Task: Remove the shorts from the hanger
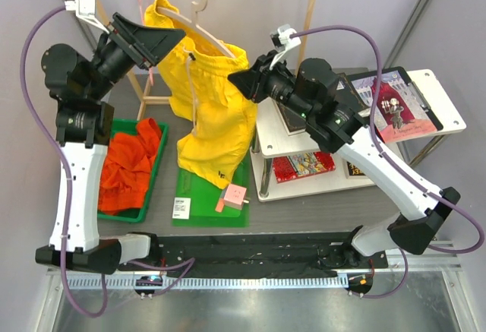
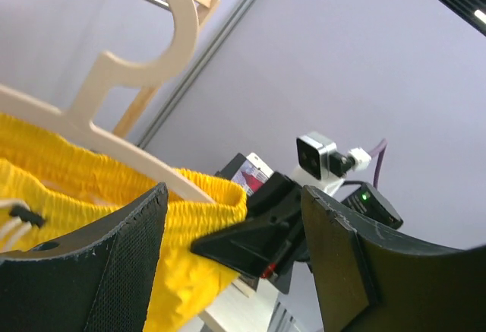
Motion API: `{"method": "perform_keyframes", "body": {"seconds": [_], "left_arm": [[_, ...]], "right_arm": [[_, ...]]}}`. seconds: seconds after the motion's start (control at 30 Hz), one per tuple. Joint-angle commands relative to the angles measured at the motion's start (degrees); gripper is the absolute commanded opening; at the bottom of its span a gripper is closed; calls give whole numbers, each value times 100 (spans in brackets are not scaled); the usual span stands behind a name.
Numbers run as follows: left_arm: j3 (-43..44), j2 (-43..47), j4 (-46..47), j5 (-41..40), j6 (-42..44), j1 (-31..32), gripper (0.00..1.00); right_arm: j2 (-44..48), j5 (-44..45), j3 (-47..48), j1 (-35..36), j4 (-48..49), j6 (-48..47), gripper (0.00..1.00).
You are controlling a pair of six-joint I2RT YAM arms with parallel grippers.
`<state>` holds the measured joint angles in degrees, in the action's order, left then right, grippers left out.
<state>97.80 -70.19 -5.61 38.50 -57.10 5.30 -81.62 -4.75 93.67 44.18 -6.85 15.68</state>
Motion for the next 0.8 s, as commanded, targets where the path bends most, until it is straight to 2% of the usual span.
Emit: {"method": "perform_keyframes", "body": {"seconds": [0.0,0.07,0.17,0.33,0.53,0.77], "left_arm": [[590,-380,350,-167,50,15,71],[801,-679,454,-81,-55,15,73],[1204,-1197,693,43,-545,15,68],[1127,-1453,1552,-185,-1189,15,66],[1776,-1919,1431,-247,-1251,24,66],[1962,-2130,1177,-527,-997,313,63]], "right_arm": [[498,-78,318,20,387,-4,1],[464,-8,406,20,115,-30,1],[463,10,468,20,-18,-126,1],[437,18,486,20,-88,-285,1],[367,-78,600,20,-184,-382,1],[156,80,1046,20,-527,-715,1]]}}
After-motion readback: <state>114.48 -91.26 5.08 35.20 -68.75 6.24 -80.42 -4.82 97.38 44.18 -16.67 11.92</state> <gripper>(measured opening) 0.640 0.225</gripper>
